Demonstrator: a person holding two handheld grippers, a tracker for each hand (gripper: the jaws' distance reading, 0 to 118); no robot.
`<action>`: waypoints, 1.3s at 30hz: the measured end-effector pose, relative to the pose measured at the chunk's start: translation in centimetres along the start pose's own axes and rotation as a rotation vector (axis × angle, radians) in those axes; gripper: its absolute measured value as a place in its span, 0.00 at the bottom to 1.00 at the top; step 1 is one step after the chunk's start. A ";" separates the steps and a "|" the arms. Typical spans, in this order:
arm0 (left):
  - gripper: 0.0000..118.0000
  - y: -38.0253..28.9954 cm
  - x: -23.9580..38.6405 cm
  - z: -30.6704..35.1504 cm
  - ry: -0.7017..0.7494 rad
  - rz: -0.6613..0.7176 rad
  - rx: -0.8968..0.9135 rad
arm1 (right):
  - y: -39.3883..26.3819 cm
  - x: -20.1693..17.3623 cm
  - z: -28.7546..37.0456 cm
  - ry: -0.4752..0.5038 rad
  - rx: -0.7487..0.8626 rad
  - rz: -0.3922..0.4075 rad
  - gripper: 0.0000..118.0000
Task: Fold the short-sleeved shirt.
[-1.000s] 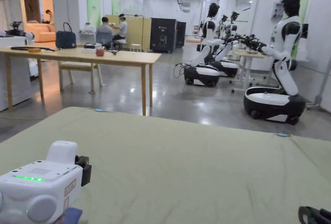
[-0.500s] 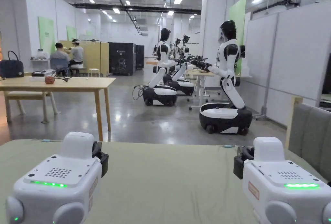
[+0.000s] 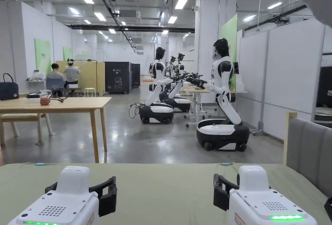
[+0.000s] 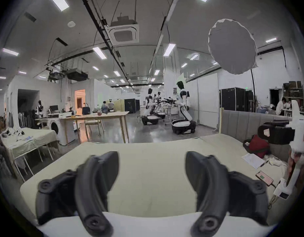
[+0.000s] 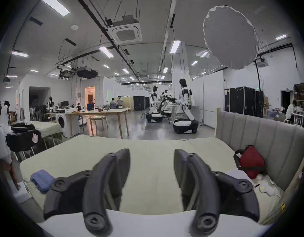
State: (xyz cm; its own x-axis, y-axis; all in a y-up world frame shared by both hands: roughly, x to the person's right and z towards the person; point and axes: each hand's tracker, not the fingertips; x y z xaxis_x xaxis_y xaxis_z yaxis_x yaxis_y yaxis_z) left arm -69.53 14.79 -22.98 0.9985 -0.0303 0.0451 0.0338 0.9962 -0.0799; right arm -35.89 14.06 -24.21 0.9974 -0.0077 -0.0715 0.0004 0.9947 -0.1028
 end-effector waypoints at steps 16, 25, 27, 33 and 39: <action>1.00 0.8 0.6 0.4 -0.016 -0.006 0.019 | 2.6 -1.1 0.7 -0.091 -0.058 -0.102 1.00; 1.00 0.5 0.6 0.5 -0.011 0.000 0.016 | 2.5 -2.0 0.1 -0.136 -0.110 -0.080 1.00; 1.00 0.4 0.5 0.5 -0.013 0.008 0.011 | 2.4 -2.0 0.1 -0.136 -0.109 -0.076 1.00; 1.00 0.3 0.5 0.5 -0.013 0.013 0.010 | 2.2 -3.0 0.3 -0.185 -0.091 -0.020 1.00; 1.00 0.3 0.6 0.6 -0.015 0.015 0.010 | 2.6 -3.5 0.9 -0.143 -0.073 -0.016 1.00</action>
State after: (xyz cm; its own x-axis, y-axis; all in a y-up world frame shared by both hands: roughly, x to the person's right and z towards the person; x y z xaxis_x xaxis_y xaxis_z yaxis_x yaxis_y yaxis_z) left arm -68.99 15.17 -22.34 0.9981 -0.0146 0.0592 0.0188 0.9973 -0.0707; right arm -39.36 16.73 -23.30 0.9974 -0.0035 0.0722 0.0161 0.9844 -0.1751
